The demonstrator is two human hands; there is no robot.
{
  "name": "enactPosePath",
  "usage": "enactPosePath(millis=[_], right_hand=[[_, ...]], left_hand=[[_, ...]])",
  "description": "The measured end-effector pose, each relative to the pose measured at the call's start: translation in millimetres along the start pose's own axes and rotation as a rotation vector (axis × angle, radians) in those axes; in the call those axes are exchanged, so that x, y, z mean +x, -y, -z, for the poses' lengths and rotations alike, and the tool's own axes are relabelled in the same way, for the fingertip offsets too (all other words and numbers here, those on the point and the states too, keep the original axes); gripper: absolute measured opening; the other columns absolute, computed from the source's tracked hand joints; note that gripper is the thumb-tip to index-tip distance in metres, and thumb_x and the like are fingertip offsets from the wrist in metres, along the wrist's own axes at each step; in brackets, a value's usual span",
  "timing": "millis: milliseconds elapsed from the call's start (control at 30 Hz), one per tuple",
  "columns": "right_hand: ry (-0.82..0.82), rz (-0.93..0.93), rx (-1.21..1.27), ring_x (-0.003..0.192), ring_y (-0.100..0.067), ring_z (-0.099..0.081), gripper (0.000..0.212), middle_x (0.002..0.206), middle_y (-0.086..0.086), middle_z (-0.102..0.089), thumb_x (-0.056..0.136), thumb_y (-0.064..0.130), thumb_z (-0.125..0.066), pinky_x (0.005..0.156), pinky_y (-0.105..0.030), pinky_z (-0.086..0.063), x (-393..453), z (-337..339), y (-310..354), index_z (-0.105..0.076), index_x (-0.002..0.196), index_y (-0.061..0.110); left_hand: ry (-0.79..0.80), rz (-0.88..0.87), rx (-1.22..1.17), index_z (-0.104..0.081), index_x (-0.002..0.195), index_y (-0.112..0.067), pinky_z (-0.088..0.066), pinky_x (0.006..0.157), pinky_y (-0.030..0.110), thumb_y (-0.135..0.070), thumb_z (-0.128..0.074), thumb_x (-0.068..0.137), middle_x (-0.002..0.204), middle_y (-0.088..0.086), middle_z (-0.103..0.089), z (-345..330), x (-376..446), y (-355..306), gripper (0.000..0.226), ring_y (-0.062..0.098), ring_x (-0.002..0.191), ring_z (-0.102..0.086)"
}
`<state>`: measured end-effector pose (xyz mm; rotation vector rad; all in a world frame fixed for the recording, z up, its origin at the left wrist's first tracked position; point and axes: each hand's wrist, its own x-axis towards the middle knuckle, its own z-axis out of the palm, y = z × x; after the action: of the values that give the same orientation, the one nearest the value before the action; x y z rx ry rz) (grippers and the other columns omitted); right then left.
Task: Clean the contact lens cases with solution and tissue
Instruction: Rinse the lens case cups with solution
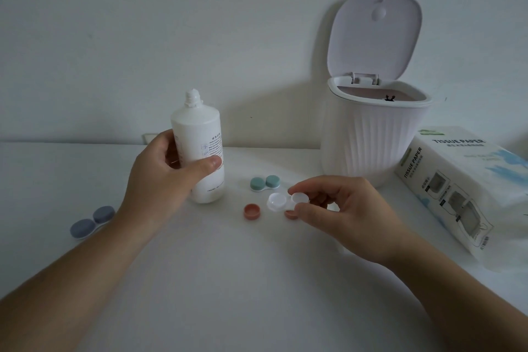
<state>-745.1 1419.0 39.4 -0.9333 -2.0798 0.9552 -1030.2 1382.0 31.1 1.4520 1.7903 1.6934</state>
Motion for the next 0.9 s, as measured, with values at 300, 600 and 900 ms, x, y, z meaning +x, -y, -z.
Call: enactPosePath(millis=[300,600,900], right_hand=[[-0.015,0.018,-0.037,0.074,-0.012,-0.064,0.022,0.084,0.003,-0.074,0.078,0.044,-0.075,0.078,-0.038,-0.056,-0.6,-0.2,-0.7,-0.075,0.099,0.039],[-0.016,0.009,-0.034,0.074,-0.014,-0.065,0.019,0.086,0.004,-0.075,0.079,0.046,-0.077,0.075,-0.035,-0.055,0.0,-0.1,-1.5,-0.076,0.097,0.039],[0.015,0.045,-0.036,0.078,-0.017,-0.066,0.027,0.090,0.008,-0.076,0.078,0.057,-0.068,0.076,-0.039,-0.056,0.9,-0.4,-0.3,-0.075,0.099,0.041]], left_hand=[[-0.027,0.011,0.019,-0.066,0.114,-0.039,-0.051,0.073,0.024,-0.039,-0.086,0.071,0.103,-0.030,-0.072,-1.3,0.8,2.0,0.047,-0.010,0.090,-0.068],[-0.109,-0.111,0.103,-0.040,0.146,-0.037,-0.047,0.105,0.035,-0.055,-0.082,0.063,0.139,-0.022,-0.054,-1.4,-3.4,-7.7,0.095,0.003,0.125,-0.055],[-0.005,-0.673,0.159,-0.064,0.119,-0.022,-0.044,0.077,0.019,-0.034,-0.070,0.088,0.097,-0.006,-0.059,-8.0,-31.1,-37.5,0.034,0.016,0.076,-0.058]])
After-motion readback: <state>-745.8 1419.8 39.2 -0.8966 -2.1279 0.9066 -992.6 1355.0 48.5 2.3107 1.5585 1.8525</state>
